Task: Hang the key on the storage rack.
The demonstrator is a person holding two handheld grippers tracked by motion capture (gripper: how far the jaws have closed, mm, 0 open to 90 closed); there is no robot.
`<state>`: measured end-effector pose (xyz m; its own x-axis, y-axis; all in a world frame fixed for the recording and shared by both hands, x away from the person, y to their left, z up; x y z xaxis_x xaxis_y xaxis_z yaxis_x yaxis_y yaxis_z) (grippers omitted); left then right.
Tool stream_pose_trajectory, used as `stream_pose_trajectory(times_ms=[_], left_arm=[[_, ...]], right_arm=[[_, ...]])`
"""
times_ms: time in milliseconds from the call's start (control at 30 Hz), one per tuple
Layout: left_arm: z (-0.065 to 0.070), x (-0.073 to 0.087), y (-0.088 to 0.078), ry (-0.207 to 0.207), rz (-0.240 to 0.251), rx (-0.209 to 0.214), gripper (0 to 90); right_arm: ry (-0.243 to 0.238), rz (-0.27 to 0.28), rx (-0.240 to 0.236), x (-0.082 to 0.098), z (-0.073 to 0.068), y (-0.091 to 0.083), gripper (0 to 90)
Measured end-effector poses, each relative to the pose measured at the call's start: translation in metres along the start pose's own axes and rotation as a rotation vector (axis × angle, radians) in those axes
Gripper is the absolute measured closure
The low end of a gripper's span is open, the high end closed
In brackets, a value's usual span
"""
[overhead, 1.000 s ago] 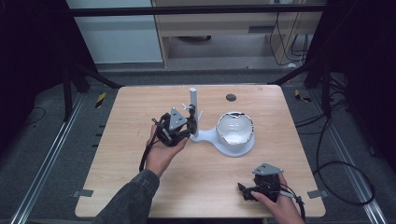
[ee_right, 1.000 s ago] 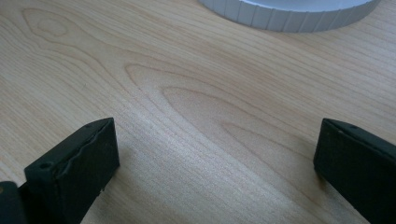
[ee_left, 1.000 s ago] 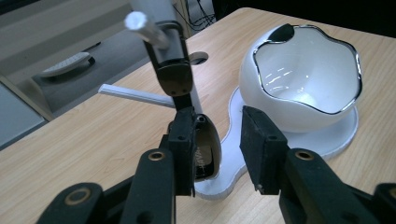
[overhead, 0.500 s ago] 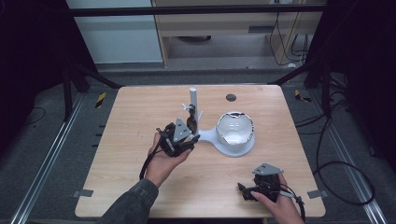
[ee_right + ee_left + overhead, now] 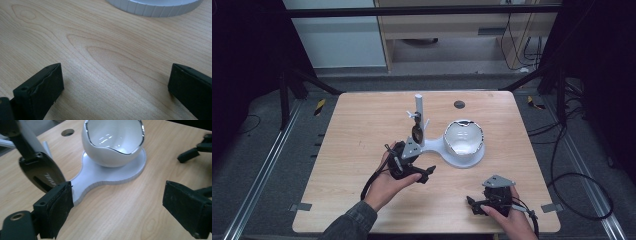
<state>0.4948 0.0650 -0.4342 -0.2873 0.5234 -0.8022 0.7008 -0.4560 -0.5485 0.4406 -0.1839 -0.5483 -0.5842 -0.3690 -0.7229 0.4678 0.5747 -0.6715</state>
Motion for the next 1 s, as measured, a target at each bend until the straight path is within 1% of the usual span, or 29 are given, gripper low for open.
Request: stream_pose_trajectory(times_ms=[133,200,367,467,567,633,733,867,1000], left_arm=[[0.004,0.006,-0.005,0.004,-0.003,0.019,6.7],[0.004,0.011,-0.007,-0.012,-0.010,0.021,4.8],[0.001,0.022,-0.012,-0.019,-0.020,0.017,4.1],[-0.003,0.031,-0.015,-0.029,-0.024,0.015,4.1],[-0.008,0.043,-0.018,-0.022,-0.032,0.008,4.0],[-0.011,0.052,-0.019,-0.023,-0.044,-0.005,4.0],[-0.017,0.066,-0.020,-0.043,-0.069,-0.015,4.3],[-0.023,0.079,-0.022,-0.029,-0.100,-0.031,4.8],[-0.032,0.089,-0.025,-0.038,-0.124,-0.048,4.9]], right_arm=[[0.000,0.000,0.000,0.000,0.000,0.000,0.4],[0.000,0.000,0.000,0.000,0.000,0.000,0.4],[0.000,0.000,0.000,0.000,0.000,0.000,0.4],[0.000,0.000,0.000,0.000,0.000,0.000,0.4],[0.000,0.000,0.000,0.000,0.000,0.000,0.4],[0.000,0.000,0.000,0.000,0.000,0.000,0.4],[0.001,0.000,0.000,0.000,0.000,0.000,0.4],[0.001,0.000,0.000,0.000,0.000,0.000,0.4],[0.001,0.000,0.000,0.000,0.000,0.000,0.4]])
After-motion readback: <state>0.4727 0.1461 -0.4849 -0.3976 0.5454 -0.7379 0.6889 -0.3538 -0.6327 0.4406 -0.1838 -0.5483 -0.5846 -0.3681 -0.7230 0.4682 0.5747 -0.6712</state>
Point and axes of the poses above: each handheld gripper's, and its own axes: y roughly forward along the jaws, x roughly out of its underside, z roughly to its right, the point moved 5 cm from there along y, roughly forward along the jaws, and after that the axes turned 14 degrees about -x, right-handed, at the moved point
